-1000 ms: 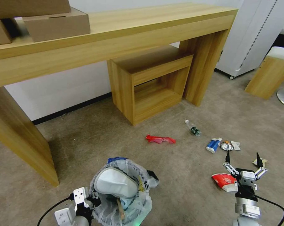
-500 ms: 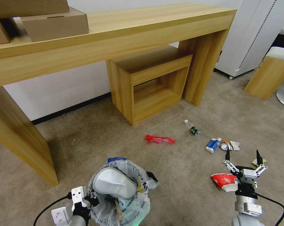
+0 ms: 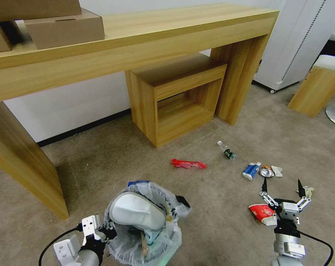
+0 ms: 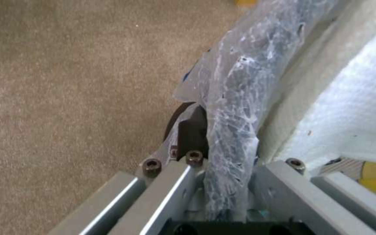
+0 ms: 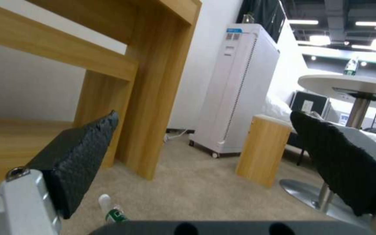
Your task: Pick up the trash bin and place the garbage on the floor into it.
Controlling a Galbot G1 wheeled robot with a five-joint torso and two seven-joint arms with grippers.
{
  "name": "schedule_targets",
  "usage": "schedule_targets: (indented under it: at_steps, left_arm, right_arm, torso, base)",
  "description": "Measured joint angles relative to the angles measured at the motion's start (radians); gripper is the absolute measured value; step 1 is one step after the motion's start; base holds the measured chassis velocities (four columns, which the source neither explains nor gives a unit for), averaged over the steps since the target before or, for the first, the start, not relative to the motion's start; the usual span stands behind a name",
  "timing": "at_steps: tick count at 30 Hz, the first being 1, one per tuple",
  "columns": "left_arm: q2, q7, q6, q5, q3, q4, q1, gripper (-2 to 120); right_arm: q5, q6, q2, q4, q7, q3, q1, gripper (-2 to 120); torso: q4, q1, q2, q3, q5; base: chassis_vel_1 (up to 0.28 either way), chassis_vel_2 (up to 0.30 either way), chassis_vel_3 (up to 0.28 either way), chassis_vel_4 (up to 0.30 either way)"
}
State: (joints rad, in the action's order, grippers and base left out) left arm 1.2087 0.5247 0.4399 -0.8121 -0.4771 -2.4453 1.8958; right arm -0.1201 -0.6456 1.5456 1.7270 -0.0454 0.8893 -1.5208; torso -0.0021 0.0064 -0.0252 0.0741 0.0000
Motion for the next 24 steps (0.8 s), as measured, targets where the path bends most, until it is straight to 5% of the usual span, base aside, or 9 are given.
schedule_targets:
  at_steps: [24]
  left_arm:
    - [-0.017,-0.029,-0.025,0.022,0.009,0.004,-0.007,0]
  right_arm:
    - [-0.019,-0.004,0.028,-0.009,0.003,-0.005,0.006,100]
  torso:
    - [0.0000,0.000,0.000,0.000,0.0002]
  base:
    - [-0.033,0.030,0.033,-0.031]
